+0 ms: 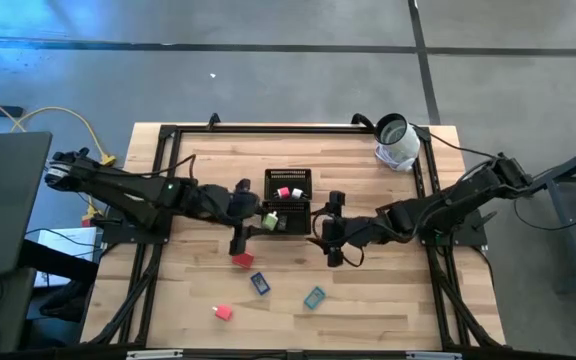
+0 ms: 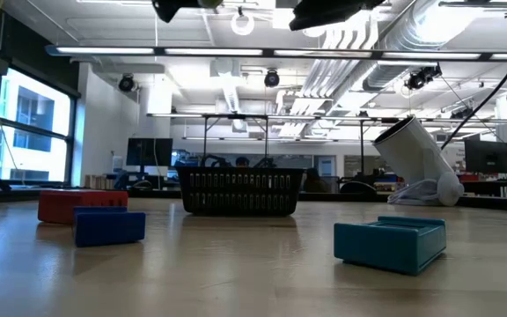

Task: Pick & Place Office items
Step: Put the green charger adapter into the top black bin

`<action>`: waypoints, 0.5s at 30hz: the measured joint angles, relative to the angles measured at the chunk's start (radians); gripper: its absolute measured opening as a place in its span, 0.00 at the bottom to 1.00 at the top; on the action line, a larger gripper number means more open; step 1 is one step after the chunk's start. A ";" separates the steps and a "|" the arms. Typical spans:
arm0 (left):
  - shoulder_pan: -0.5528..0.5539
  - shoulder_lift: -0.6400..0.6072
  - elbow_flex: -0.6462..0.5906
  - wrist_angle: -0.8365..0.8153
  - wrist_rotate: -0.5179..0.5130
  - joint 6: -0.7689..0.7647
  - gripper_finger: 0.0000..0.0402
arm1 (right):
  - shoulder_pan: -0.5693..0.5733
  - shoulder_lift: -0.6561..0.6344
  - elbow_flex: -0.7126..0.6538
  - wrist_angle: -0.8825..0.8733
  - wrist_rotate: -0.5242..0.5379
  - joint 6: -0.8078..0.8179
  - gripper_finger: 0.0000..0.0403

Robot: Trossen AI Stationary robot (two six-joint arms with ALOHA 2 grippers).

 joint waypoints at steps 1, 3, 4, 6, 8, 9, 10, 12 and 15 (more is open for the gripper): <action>0.011 0.000 0.000 0.017 0.025 -0.014 0.45 | 0.004 0.008 0.000 0.013 0.029 -0.021 0.69; 0.032 0.000 0.000 0.051 0.066 -0.048 0.45 | 0.016 0.017 0.000 0.013 0.076 -0.049 0.69; 0.041 0.000 0.000 0.070 0.082 -0.073 0.45 | 0.022 0.023 0.000 0.011 0.099 -0.055 0.69; 0.065 0.000 0.000 0.097 0.106 -0.128 0.45 | 0.027 0.030 0.000 0.019 0.145 -0.072 0.69; 0.085 0.000 0.000 0.127 0.129 -0.195 0.45 | 0.038 0.030 0.000 0.025 0.188 -0.092 0.69; 0.097 0.000 0.000 0.141 0.138 -0.229 0.45 | 0.042 0.030 0.000 0.036 0.208 -0.103 0.69; 0.107 0.000 0.000 0.154 0.148 -0.261 0.45 | 0.047 0.030 0.000 0.045 0.227 -0.114 0.69; 0.123 0.006 0.000 0.173 0.164 -0.313 0.45 | 0.057 0.030 0.000 0.074 0.256 -0.148 0.69; 0.139 0.019 0.000 0.189 0.174 -0.366 0.45 | 0.069 0.030 0.000 0.129 0.292 -0.202 0.69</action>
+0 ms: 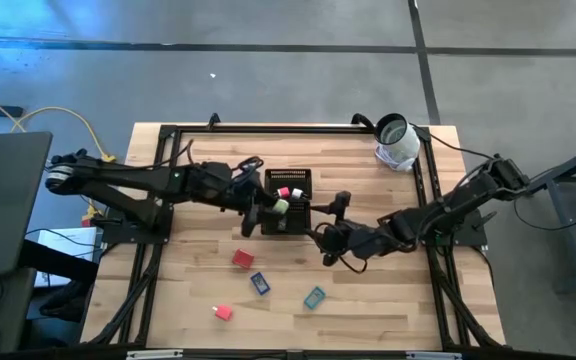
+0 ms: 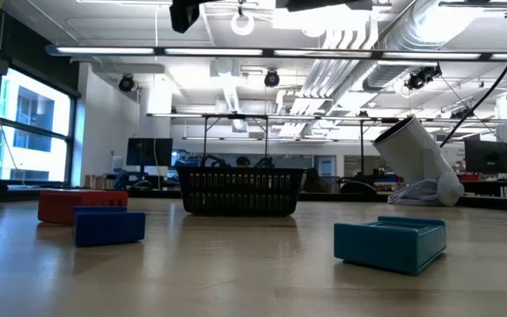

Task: Pick & Place Office items
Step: Put the green charger adapter into the top black bin

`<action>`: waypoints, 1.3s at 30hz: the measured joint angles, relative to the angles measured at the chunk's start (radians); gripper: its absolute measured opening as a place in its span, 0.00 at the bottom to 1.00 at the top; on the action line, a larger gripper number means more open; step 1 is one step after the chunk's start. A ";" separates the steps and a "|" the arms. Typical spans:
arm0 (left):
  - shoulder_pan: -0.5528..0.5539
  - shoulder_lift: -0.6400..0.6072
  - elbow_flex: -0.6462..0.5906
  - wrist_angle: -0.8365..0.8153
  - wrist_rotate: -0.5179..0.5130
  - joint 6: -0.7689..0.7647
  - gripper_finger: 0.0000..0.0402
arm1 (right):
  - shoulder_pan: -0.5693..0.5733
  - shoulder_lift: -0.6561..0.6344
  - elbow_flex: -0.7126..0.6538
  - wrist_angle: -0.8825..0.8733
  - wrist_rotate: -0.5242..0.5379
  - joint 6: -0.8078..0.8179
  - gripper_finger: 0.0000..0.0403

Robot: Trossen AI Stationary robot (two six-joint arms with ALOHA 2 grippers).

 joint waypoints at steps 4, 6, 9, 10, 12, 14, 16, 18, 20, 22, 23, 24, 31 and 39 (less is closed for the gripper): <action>0.006 0.034 0.000 0.037 0.035 -0.048 0.45 | 0.011 0.000 0.000 0.063 0.036 -0.063 0.69; 0.016 0.055 0.000 0.075 0.067 -0.074 0.45 | 0.011 0.000 0.000 0.079 0.040 -0.083 0.69; 0.034 0.079 0.000 0.123 0.117 -0.102 0.45 | 0.008 0.000 0.000 0.092 0.040 -0.089 0.69; 0.039 0.087 0.000 0.145 0.129 -0.107 0.45 | 0.006 0.000 0.000 0.093 0.040 -0.089 0.69; 0.051 0.101 -0.002 0.167 0.161 -0.112 0.45 | 0.002 0.000 0.000 0.099 0.040 -0.089 0.69; 0.060 0.111 0.000 0.201 0.184 -0.123 0.45 | 0.001 0.000 0.000 0.109 0.042 -0.098 0.69; 0.071 0.111 0.000 0.201 0.201 -0.126 0.45 | 0.002 0.000 0.001 0.126 0.042 -0.116 0.69; 0.078 0.115 0.000 0.206 0.201 -0.126 0.45 | 0.002 -0.001 0.001 0.143 0.047 -0.135 0.69; 0.083 0.118 0.000 0.208 0.200 -0.127 0.45 | 0.003 -0.001 0.001 0.160 0.047 -0.151 0.69; 0.083 0.118 0.000 0.216 0.201 -0.127 0.45 | 0.003 -0.001 0.001 0.187 0.044 -0.172 0.69; 0.083 0.119 0.000 0.217 0.202 -0.126 0.45 | 0.003 -0.001 0.001 0.196 0.043 -0.179 0.69; 0.083 0.122 0.000 0.218 0.203 -0.126 0.45 | 0.003 -0.001 0.001 0.208 0.043 -0.187 0.69; 0.092 0.124 -0.001 0.229 0.204 -0.126 0.45 | 0.001 -0.001 0.001 0.244 0.030 -0.201 0.69; 0.095 0.124 0.000 0.256 0.219 -0.126 0.45 | -0.034 -0.001 0.001 0.288 -0.054 -0.201 0.69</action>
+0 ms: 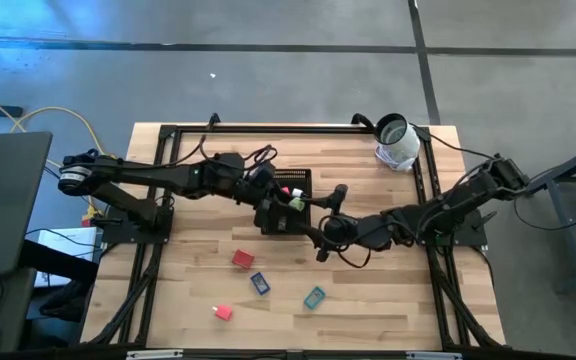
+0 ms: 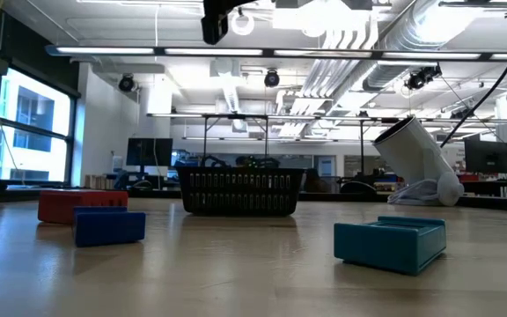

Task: Pick & Place Office items
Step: Put the green charger adapter into the top black bin

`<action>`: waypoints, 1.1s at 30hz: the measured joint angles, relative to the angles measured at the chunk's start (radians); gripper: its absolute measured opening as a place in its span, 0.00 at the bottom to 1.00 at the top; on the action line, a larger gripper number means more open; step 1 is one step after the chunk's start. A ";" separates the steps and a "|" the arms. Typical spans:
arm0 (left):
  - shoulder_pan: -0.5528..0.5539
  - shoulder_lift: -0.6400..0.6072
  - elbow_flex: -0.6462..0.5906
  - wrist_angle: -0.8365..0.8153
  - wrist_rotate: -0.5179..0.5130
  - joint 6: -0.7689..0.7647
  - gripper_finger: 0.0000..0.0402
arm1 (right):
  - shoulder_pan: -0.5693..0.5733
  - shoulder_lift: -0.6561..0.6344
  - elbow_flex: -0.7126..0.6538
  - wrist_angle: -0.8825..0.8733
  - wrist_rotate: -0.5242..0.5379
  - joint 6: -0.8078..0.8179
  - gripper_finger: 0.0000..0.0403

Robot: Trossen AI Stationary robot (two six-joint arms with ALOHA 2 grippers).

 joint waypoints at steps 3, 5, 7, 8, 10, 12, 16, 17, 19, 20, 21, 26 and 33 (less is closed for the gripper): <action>0.000 0.000 0.000 0.020 0.016 0.001 0.45 | -0.016 0.000 0.000 0.013 -0.020 0.000 0.69; 0.000 0.000 0.000 0.020 0.016 0.004 0.45 | -0.027 0.000 0.000 0.018 -0.036 0.000 0.69; 0.000 0.000 0.000 0.021 0.018 0.008 0.45 | -0.035 0.000 0.000 0.022 -0.046 0.006 0.69; 0.000 0.000 0.000 0.022 0.018 0.008 0.45 | -0.038 0.000 0.000 0.025 -0.049 0.008 0.69; 0.000 0.000 0.000 0.021 0.018 0.008 0.45 | -0.044 0.000 0.000 0.035 -0.061 0.009 0.69; 0.000 0.000 0.000 0.026 0.018 0.011 0.45 | -0.045 0.000 0.000 0.041 -0.072 0.011 0.68; 0.000 0.000 0.000 0.030 0.018 0.017 0.45 | -0.045 0.000 0.000 0.044 -0.072 0.011 0.60; 0.000 0.000 0.000 0.030 0.018 0.017 0.45 | -0.045 0.000 0.000 0.044 -0.072 0.011 0.57; 0.000 0.000 0.000 0.030 0.019 0.018 0.45 | -0.045 0.000 0.000 0.046 -0.072 0.011 0.49; 0.000 0.000 0.000 0.030 0.019 0.018 0.45 | -0.045 0.000 0.000 0.049 -0.073 0.011 0.45; 0.000 0.000 0.000 0.029 0.019 0.018 0.45 | -0.045 0.000 0.000 0.052 -0.076 0.011 0.41; 0.000 0.000 0.000 0.024 0.022 0.001 0.45 | -0.045 0.000 0.000 0.047 -0.080 -0.007 0.28; 0.000 -0.001 0.000 0.027 0.022 0.005 0.45 | -0.045 0.000 0.000 0.053 -0.079 -0.003 0.28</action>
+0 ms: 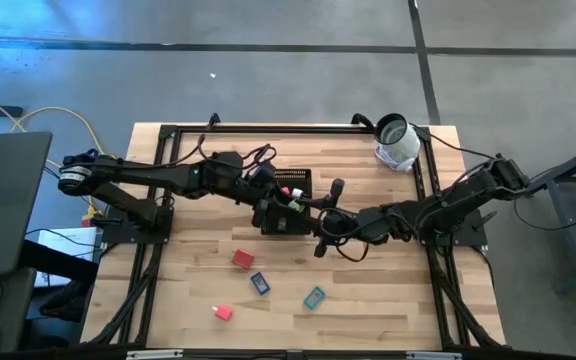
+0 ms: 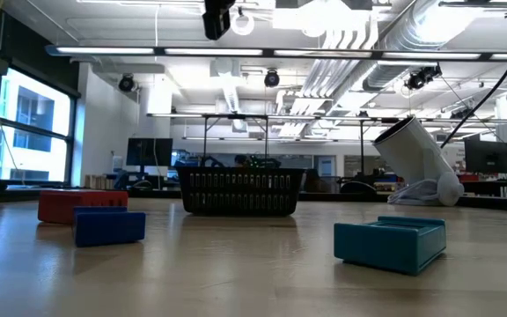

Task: Pick & Place Office items
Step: Put the green charger adapter into the top black bin

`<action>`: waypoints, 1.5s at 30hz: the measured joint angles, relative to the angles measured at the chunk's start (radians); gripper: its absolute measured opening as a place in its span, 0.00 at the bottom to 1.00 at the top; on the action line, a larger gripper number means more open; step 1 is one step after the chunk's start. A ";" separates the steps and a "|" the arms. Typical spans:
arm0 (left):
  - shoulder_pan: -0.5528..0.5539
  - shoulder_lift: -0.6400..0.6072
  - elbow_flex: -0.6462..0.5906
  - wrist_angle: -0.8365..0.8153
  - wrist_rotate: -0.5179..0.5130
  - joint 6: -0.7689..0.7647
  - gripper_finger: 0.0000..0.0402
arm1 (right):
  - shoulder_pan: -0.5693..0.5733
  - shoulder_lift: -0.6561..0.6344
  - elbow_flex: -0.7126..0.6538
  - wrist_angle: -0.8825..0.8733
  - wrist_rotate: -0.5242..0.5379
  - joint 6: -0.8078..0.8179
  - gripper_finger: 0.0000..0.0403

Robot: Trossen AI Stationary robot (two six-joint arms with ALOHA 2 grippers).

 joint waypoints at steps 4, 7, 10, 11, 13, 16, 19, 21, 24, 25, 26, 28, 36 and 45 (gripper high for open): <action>0.000 0.000 0.000 0.005 0.005 0.004 0.45 | -0.001 0.000 0.000 0.005 0.000 0.003 0.29; 0.000 0.000 0.000 0.004 0.005 0.005 0.45 | -0.007 0.000 0.000 0.004 -0.006 0.007 0.28; 0.000 -0.001 0.000 0.004 0.005 0.007 0.45 | -0.012 0.000 0.000 0.004 -0.010 0.007 0.28; 0.000 -0.001 0.000 0.004 0.005 0.008 0.45 | -0.012 0.000 0.000 0.004 -0.010 0.008 0.28; 0.000 -0.001 0.000 0.004 0.005 0.015 0.46 | -0.012 0.000 0.000 0.004 -0.010 0.008 0.28; 0.000 -0.001 0.000 0.004 0.010 0.041 0.51 | -0.013 0.000 0.000 0.005 -0.011 0.014 0.28; 0.000 -0.001 -0.001 0.005 0.011 0.075 0.54 | -0.013 -0.001 0.000 0.010 -0.018 0.030 0.28; 0.000 -0.001 -0.001 0.002 0.011 0.091 0.55 | -0.013 -0.001 0.000 0.010 -0.018 0.031 0.28; 0.000 0.000 -0.001 -0.005 0.011 0.118 0.55 | -0.013 -0.001 0.000 0.009 -0.014 0.029 0.28; 0.000 0.000 -0.001 -0.010 0.011 0.128 0.55 | -0.013 -0.001 0.000 0.008 -0.014 0.027 0.28; 0.000 0.000 -0.001 -0.016 0.011 0.136 0.56 | -0.013 -0.001 0.000 0.006 -0.015 0.025 0.28; 0.000 0.000 -0.001 -0.032 0.011 0.152 0.56 | -0.013 0.000 0.000 0.001 -0.014 0.019 0.28; 0.000 0.000 0.000 -0.047 0.009 0.231 0.56 | -0.013 0.000 0.000 -0.012 0.008 0.014 0.28; 0.002 0.000 0.000 -0.085 0.008 0.296 0.56 | 0.006 0.000 0.000 -0.026 0.100 -0.015 0.28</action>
